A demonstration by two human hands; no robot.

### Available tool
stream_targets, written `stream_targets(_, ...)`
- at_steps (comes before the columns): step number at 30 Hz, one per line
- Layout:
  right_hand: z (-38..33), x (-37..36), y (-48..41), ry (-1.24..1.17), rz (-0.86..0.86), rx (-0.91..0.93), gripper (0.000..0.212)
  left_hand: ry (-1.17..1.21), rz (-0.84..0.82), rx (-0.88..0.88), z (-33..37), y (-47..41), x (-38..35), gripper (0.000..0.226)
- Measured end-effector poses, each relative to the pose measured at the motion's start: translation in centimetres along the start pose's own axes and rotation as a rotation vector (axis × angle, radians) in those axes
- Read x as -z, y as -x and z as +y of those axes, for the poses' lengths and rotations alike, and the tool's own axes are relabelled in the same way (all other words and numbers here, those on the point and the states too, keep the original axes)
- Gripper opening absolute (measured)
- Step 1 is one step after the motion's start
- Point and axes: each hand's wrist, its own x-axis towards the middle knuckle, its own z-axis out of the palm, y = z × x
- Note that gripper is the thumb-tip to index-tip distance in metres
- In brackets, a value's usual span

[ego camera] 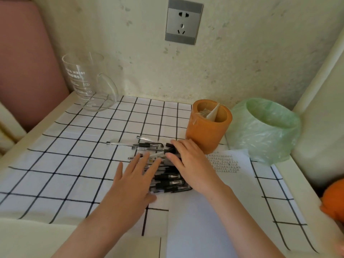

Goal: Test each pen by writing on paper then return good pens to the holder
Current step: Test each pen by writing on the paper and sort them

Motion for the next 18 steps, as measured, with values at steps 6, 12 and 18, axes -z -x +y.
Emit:
stream_targets(6, -1.1, 0.9, 0.8, 0.014, -0.018, 0.062, 0.04, -0.027, 0.24, 0.024, -1.1, -1.7, -0.6, 0.078)
stream_targets(12, -3.5, 1.4, 2.8, -0.187, -0.077, 0.097, 0.039, 0.026, 0.355, 0.162, -0.7, -1.2, -0.1, 0.07)
stream_targets(18, -1.4, 2.3, 3.0, -0.077, 0.025, 0.026, 0.048, -0.041, 0.188, 0.16, 0.8, -0.2, 0.1, 0.057)
